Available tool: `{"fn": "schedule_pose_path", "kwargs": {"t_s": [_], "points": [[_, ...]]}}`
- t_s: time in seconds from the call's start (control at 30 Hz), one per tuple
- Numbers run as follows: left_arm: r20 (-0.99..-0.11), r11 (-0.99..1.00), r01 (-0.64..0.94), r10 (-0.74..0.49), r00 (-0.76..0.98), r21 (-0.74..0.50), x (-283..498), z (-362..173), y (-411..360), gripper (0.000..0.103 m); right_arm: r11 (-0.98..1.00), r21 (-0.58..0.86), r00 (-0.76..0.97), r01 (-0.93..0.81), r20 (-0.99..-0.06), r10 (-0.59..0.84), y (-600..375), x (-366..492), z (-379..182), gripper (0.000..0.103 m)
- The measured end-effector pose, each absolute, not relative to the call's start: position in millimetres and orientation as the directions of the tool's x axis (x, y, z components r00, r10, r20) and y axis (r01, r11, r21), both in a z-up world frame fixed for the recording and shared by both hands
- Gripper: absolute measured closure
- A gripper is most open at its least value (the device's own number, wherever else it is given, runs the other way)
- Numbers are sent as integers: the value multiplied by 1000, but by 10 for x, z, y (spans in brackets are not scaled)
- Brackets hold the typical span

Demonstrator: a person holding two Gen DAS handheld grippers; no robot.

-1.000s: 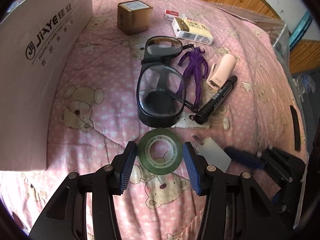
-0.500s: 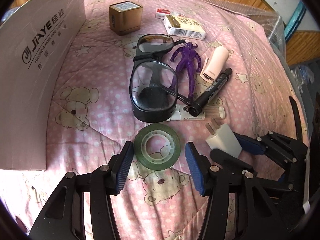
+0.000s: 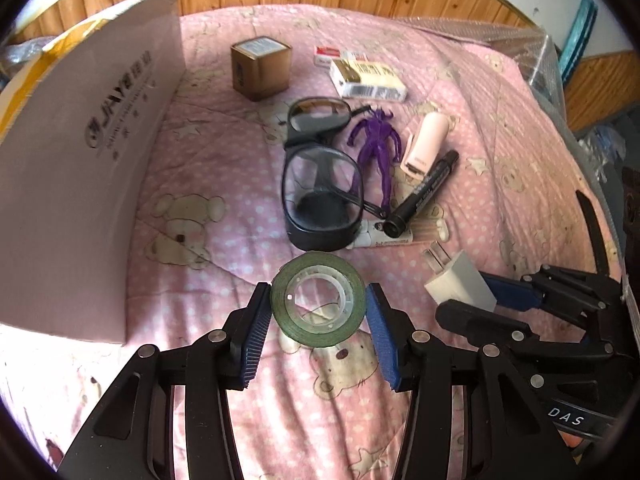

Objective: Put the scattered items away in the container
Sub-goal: 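Grasp the green tape roll with the left tool while the right tool grasps the white charger, then carry the tape roll and charger with both tools over the box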

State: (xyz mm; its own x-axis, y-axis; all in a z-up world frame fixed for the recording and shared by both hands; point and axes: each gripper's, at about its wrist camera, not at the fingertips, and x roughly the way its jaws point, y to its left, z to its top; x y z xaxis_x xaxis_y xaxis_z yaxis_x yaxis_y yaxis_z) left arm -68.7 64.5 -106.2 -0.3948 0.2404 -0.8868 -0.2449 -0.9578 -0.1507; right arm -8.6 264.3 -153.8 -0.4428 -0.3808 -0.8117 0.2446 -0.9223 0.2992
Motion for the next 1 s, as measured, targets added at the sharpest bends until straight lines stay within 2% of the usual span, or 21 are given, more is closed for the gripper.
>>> {"fn": "schedule_pose_path", "kwargs": {"t_s": [0.3, 1.0], "points": [[-848, -958, -234, 261, -461, -167, -600, -778, 455, 54, -906, 304, -457, 294, -788, -413, 2416, -11, -1268, 71], [-721, -933, -184, 357, -593, -310, -563, -80, -286, 54, -862, 252, -504, 440, -725, -470, 1668, -186, -488, 71]]}}
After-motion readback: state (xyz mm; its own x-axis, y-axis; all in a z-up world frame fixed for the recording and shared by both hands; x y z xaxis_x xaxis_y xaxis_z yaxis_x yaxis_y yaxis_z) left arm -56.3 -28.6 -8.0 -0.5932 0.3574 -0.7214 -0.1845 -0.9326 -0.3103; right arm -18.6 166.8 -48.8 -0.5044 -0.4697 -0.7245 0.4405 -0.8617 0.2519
